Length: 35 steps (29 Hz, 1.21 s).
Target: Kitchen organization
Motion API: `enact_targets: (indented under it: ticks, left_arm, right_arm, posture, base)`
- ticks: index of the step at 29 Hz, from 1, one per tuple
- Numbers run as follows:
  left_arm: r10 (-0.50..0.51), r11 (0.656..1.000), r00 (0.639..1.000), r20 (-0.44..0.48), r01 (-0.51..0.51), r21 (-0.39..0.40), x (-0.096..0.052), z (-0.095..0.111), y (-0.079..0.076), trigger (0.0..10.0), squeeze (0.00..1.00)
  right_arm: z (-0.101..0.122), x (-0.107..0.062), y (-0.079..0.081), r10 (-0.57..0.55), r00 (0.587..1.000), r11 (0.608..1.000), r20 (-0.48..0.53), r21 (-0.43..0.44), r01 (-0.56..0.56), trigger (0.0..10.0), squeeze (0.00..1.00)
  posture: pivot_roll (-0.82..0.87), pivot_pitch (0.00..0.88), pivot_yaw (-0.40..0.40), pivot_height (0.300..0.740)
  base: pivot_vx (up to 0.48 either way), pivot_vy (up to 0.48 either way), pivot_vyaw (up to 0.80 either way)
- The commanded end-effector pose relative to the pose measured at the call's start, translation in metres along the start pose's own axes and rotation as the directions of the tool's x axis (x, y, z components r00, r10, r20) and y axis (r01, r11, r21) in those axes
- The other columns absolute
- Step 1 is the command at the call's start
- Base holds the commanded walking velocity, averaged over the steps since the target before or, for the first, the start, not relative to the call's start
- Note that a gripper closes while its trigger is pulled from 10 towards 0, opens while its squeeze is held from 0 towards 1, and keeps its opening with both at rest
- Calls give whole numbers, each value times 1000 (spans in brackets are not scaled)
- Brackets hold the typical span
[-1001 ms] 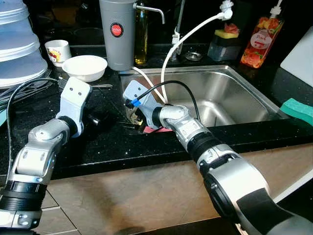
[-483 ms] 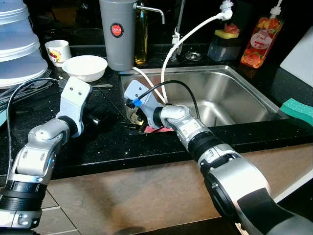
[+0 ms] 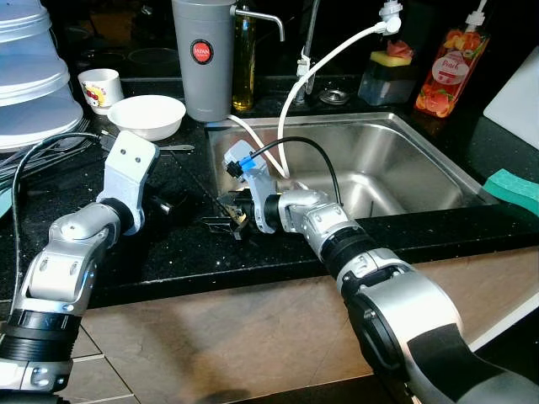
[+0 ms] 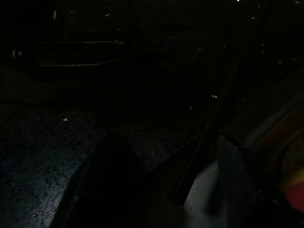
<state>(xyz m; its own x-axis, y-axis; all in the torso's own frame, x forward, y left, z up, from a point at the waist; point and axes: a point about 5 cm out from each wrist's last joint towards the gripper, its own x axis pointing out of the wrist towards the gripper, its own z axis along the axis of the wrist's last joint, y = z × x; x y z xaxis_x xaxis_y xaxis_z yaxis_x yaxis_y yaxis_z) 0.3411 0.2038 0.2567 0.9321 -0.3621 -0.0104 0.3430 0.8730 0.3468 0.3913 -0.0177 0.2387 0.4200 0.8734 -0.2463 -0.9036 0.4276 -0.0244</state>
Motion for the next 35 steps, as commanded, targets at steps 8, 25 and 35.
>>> enact_targets:
  ticks: [8, 25, 35]
  left_arm:
    - [1, 1000, 1000, -7, -1, 15, -1, 0, 4, 10000, 0]
    - [0, 1000, 1000, 5, 0, 23, 1, 3, 4, 10000, 0]
    - [-65, 997, 993, 101, 69, -32, 3, 15, -6, 10000, 0]
  right_arm:
    - [-6, 0, 0, -10, 1000, 999, -17, 49, 10, 0, 0]
    - [-4, -6, -7, -58, 998, 994, 8, 91, 57, 0, 0]
    - [14, -27, -21, -69, 982, 975, 176, 219, 30, 0, 0]
  posture:
    - [88, 131, -33, 740]
    - [86, 113, -30, 740]
    - [82, 114, -23, 740]
  base:
    - [0, 0, 0]
    - [0, 0, 0]
    - [0, 0, 0]
